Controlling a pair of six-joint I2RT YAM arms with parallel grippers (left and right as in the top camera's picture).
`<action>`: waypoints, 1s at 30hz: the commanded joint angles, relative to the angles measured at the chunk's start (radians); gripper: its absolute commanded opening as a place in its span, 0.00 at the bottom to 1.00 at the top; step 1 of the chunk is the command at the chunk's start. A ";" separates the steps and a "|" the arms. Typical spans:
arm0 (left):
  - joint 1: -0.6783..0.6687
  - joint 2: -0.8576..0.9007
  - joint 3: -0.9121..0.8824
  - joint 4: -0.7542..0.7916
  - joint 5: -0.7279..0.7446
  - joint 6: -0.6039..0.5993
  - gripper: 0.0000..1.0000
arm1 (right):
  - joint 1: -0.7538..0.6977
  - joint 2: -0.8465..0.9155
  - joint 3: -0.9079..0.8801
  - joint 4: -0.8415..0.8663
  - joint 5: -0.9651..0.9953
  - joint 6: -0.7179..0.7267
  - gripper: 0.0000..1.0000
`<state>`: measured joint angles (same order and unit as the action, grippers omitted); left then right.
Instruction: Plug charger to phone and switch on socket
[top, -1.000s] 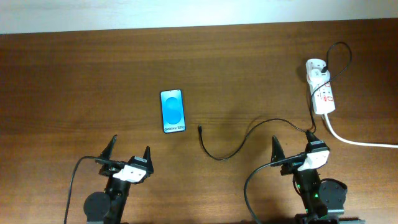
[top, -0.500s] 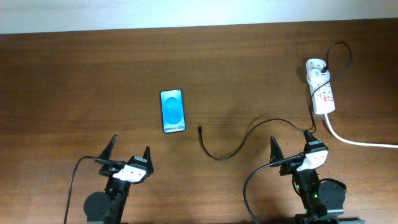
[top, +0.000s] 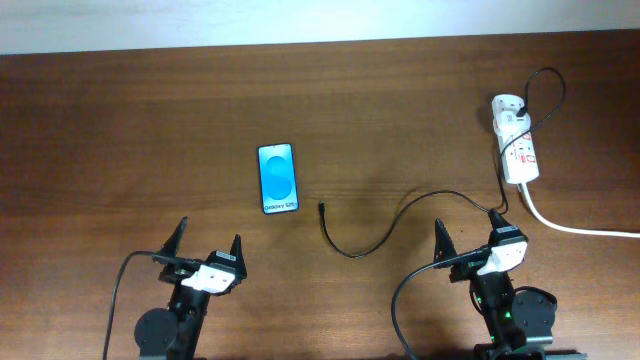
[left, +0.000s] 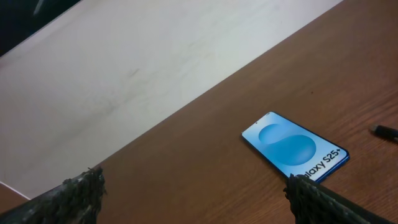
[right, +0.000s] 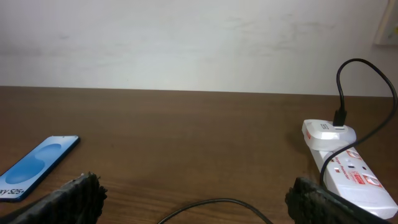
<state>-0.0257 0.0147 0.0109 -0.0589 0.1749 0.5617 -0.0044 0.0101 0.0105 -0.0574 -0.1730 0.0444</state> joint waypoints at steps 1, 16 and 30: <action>0.003 -0.008 -0.002 -0.007 -0.008 0.015 0.99 | 0.010 -0.001 -0.005 -0.007 0.005 -0.007 0.98; 0.003 -0.008 -0.002 0.027 -0.048 0.015 0.99 | 0.010 -0.001 -0.005 -0.007 0.005 -0.007 0.98; 0.003 0.103 0.354 0.238 0.273 -0.079 0.99 | 0.010 -0.001 -0.005 -0.007 0.005 -0.007 0.98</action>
<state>-0.0254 0.0299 0.1574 0.3458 0.5194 0.5446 -0.0036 0.0120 0.0105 -0.0582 -0.1730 0.0444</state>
